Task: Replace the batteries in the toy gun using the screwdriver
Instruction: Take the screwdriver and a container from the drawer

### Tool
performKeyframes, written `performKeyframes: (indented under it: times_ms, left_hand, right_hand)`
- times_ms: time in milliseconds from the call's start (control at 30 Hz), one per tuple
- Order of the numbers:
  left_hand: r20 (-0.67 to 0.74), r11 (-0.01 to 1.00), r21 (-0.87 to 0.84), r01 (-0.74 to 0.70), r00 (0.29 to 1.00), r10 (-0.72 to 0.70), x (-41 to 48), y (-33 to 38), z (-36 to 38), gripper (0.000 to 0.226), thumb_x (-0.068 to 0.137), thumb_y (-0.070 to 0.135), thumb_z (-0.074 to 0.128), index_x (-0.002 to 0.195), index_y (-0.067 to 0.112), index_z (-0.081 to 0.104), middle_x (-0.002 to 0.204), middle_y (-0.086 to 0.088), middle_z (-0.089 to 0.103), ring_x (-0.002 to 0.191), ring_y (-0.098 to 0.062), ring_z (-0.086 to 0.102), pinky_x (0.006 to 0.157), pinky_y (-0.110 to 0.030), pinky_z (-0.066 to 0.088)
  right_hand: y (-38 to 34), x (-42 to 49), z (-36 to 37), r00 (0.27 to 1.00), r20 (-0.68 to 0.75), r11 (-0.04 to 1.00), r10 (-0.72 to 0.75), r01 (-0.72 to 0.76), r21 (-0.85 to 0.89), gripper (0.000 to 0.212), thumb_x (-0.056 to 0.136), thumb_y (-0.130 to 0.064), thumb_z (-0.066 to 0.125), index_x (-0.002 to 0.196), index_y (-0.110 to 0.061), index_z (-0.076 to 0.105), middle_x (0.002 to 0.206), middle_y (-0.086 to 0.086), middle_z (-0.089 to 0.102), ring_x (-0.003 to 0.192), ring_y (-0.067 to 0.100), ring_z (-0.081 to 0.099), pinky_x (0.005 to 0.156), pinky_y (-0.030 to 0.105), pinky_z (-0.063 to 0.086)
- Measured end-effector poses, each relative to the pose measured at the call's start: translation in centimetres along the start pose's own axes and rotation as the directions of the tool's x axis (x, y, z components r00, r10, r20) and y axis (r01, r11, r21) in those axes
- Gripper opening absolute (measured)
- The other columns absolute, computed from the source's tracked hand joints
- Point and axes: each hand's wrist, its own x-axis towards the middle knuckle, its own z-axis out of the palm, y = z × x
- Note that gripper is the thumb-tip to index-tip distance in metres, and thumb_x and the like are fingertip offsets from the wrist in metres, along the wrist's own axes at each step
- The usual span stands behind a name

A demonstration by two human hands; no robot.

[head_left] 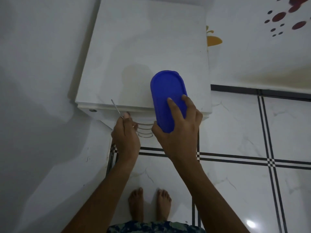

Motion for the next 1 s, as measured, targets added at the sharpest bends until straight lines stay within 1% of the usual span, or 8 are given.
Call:
performKeyframes:
  times_ms: [67,200,300,400,500,600,800,1000]
  left_hand:
    - [0.042,1.0,0.012,0.002,0.999,-0.002,0.5,0.4,0.2,0.029,0.103,0.022,0.037,0.086,0.004,0.053,0.08,0.014,0.054,0.071,0.019,0.057,0.079,-0.025,0.053]
    - [0.09,0.996,0.045,0.08,0.992,-0.084,1.6,1.5,0.0,0.027,0.102,0.026,0.038,0.096,0.007,0.056,0.083,0.002,0.057,0.076,-0.004,0.059,0.083,-0.04,0.056]
    - [0.217,0.986,0.085,0.146,0.963,-0.162,1.3,2.8,-0.2,0.031,0.102,0.03,0.037,0.089,0.01,0.057,0.084,-0.01,0.067,0.07,-0.019,0.065,0.064,-0.038,0.058]
    - [0.281,0.97,0.203,0.137,0.94,-0.192,0.2,4.6,-0.3,0.032,0.101,0.026,0.041,0.078,0.011,0.057,0.068,-0.01,0.064,0.055,-0.019,0.057,0.05,-0.028,0.044]
    - [0.344,0.95,0.208,0.234,0.891,-0.295,-0.9,7.1,-0.3,0.024,0.099,0.023,0.044,0.093,0.009,0.063,0.077,-0.009,0.066,0.063,-0.018,0.058,0.055,-0.027,0.045]
    - [0.412,0.926,0.211,0.313,0.831,-0.375,-3.0,10.9,-0.3,0.024,0.099,0.018,0.044,0.109,0.004,0.061,0.091,-0.012,0.067,0.075,-0.021,0.062,0.061,-0.027,0.048]
    - [0.535,0.939,0.291,0.184,0.782,-0.319,-9.2,19.0,-0.6,0.035,0.094,-0.004,0.046,0.128,0.004,0.052,0.094,-0.011,0.066,0.093,-0.024,0.066,0.091,-0.036,0.053]
    - [0.678,0.958,0.255,0.132,0.682,-0.275,-18.9,24.5,2.0,0.036,0.086,-0.001,0.064,0.121,0.0,0.058,0.098,-0.014,0.069,0.094,-0.024,0.07,0.088,-0.032,0.054]
  right_hand:
    - [0.0,0.2,0.2,0.999,-0.011,0.999,0.038,-0.038,0.0,0.077,0.07,-0.031,0.08,0.139,-0.023,0.049,0.155,0.016,0.022,0.133,0.035,0.024,0.094,0.038,0.04]
    - [0.1,0.8,0.4,0.995,-0.047,0.997,0.083,-0.082,0.012,0.077,0.071,-0.031,0.082,0.14,-0.029,0.048,0.159,0.018,0.011,0.137,0.035,0.017,0.095,0.036,0.038]
    - [0.1,0.7,0.4,0.991,-0.029,0.989,0.127,-0.125,0.074,0.077,0.072,-0.034,0.081,0.142,-0.032,0.047,0.161,0.016,0.008,0.138,0.035,0.021,0.097,0.034,0.036]
    - [0.1,0.4,-0.5,0.994,-0.014,0.982,0.112,-0.108,0.157,0.078,0.071,-0.028,0.083,0.141,-0.029,0.047,0.159,0.015,0.016,0.133,0.027,0.028,0.094,0.028,0.036]
    - [-0.2,-0.4,-2.7,0.986,-0.002,0.961,0.167,-0.162,0.223,0.074,0.071,-0.025,0.084,0.136,-0.026,0.051,0.158,0.009,0.021,0.131,0.014,0.024,0.091,0.013,0.028]
    - [-1.0,-2.0,-6.1,0.978,-0.012,0.945,0.207,-0.197,0.261,0.074,0.071,-0.024,0.084,0.136,-0.025,0.05,0.158,0.006,0.022,0.136,0.02,0.027,0.087,0.004,0.023]
    - [-3.3,-4.8,-16.6,0.962,-0.132,0.949,0.237,-0.201,0.243,0.075,0.069,-0.028,0.085,0.136,-0.022,0.051,0.157,0.01,0.024,0.135,0.026,0.031,0.096,0.024,0.038]
    - [-1.9,-8.0,-29.6,0.883,-0.332,0.937,0.332,-0.269,0.221,0.069,0.071,-0.026,0.083,0.133,-0.019,0.055,0.156,0.012,0.026,0.131,0.025,0.034,0.094,0.019,0.032]
